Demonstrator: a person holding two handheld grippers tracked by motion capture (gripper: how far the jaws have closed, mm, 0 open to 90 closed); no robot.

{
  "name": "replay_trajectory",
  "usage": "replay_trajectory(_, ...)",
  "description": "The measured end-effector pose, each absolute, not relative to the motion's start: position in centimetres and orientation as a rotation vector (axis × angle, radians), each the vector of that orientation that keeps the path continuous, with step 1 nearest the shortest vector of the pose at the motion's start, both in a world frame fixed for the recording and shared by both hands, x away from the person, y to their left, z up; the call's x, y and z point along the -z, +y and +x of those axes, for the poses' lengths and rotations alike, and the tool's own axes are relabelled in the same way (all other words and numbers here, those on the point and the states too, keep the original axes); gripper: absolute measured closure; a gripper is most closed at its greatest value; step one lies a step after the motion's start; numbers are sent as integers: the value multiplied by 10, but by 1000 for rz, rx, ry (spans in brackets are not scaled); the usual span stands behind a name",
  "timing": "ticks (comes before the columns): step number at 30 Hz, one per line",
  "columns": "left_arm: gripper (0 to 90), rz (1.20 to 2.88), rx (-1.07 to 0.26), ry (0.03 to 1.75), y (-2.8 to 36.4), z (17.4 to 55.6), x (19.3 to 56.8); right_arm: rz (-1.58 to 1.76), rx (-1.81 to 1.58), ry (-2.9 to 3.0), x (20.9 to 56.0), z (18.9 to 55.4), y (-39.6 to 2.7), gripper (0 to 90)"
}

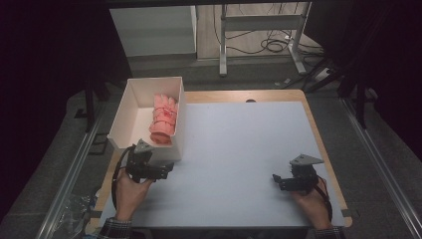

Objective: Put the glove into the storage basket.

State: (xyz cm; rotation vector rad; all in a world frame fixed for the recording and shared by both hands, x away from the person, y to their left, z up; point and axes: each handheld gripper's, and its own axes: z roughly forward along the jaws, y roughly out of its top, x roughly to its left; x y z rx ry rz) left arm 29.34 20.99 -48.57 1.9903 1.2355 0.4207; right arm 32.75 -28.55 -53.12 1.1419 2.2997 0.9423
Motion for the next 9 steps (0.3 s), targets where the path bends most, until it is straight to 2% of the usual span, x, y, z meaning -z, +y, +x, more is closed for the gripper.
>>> replay_trajectory(9, 3, 2010, -408, 1203, 202, 285, 517, 1143, -943, 2300, 531, 327, -286, 123)
